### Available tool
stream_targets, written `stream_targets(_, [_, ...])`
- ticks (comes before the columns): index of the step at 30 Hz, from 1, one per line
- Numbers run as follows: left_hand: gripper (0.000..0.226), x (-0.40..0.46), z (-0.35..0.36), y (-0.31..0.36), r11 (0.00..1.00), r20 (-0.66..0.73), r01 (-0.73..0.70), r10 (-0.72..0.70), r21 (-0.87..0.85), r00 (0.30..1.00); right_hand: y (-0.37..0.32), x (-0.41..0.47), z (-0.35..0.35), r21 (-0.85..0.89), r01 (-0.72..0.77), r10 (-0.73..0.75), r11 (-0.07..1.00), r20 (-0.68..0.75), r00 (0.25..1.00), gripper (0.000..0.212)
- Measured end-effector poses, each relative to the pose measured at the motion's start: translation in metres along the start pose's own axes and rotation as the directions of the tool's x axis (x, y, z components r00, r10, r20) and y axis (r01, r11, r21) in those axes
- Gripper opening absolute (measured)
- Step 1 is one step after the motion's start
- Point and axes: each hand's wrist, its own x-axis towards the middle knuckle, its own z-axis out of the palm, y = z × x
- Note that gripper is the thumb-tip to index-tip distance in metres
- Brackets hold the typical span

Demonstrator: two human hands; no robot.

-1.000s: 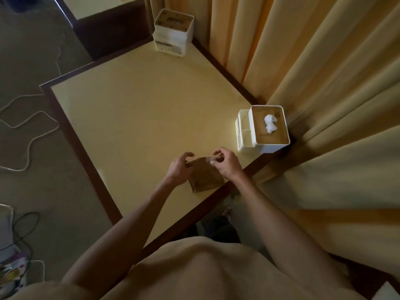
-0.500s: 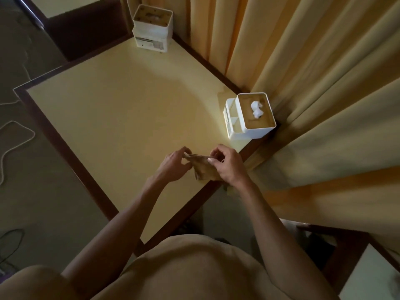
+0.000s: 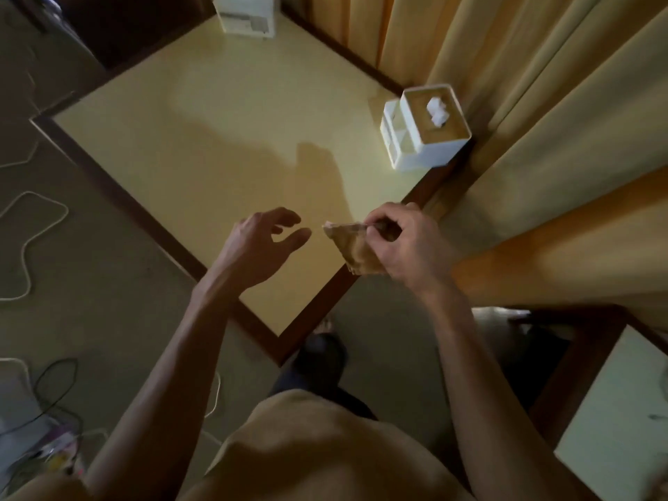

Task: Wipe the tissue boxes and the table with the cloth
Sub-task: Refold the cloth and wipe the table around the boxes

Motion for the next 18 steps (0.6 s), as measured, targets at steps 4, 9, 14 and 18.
stream_targets(4, [0.04,-0.048,-0.012,-0.018,1.0,0.007,0.011,-0.011,0.005,1.0,-0.021,-0.04,0.017,0.048,-0.005,0.004,0.999,0.023,1.0,0.013])
stream_targets(9, [0.038,-0.088,-0.038,-0.052,0.999,0.024,0.054,-0.054,0.001,0.998,-0.056,-0.059,0.047,0.081,0.078,-0.079,0.994,0.004,0.997,0.011])
stream_targets(14, [0.04,-0.099,-0.083,-0.091,0.995,-0.026,0.09,-0.091,-0.047,0.995,-0.103,-0.048,0.08,0.091,0.102,-0.098,0.991,-0.041,0.994,0.006])
stream_targets(18, [0.04,-0.093,-0.135,-0.131,0.987,-0.055,0.105,-0.112,-0.119,0.992,-0.15,-0.029,0.111,0.092,0.089,-0.08,0.992,-0.091,0.993,0.007])
